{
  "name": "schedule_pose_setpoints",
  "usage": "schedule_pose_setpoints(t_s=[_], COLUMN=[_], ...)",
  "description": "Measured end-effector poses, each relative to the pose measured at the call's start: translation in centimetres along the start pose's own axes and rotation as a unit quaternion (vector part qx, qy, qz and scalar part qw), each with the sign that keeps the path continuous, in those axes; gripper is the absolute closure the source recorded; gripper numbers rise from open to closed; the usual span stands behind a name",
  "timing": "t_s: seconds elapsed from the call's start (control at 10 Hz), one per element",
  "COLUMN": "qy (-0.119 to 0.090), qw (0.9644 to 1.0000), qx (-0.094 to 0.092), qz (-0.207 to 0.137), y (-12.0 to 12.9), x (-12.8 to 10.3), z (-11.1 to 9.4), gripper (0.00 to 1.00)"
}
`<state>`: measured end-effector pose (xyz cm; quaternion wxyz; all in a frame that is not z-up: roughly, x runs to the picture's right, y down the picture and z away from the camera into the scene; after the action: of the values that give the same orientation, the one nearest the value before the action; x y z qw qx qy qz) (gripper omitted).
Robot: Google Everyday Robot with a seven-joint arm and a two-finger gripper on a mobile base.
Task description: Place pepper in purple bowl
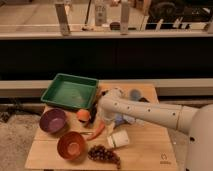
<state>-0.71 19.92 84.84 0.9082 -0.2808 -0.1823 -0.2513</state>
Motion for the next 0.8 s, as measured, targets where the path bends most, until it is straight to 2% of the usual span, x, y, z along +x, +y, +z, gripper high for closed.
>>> schedule_pose_setpoints(t_s=[0.2, 0.5, 0.8], qy=[-0.008, -0.017, -0.022], qw=[0.9999, 0.9995, 0.9990], qx=[-0.007, -0.027, -0.038], qz=[-0.005, -0.007, -0.003], y=[-0.2, -0.3, -0.1], x=[-0.3, -0.5, -0.3], z=[0.4, 1.3, 1.5], gripper=[0.43, 0.73, 0.97])
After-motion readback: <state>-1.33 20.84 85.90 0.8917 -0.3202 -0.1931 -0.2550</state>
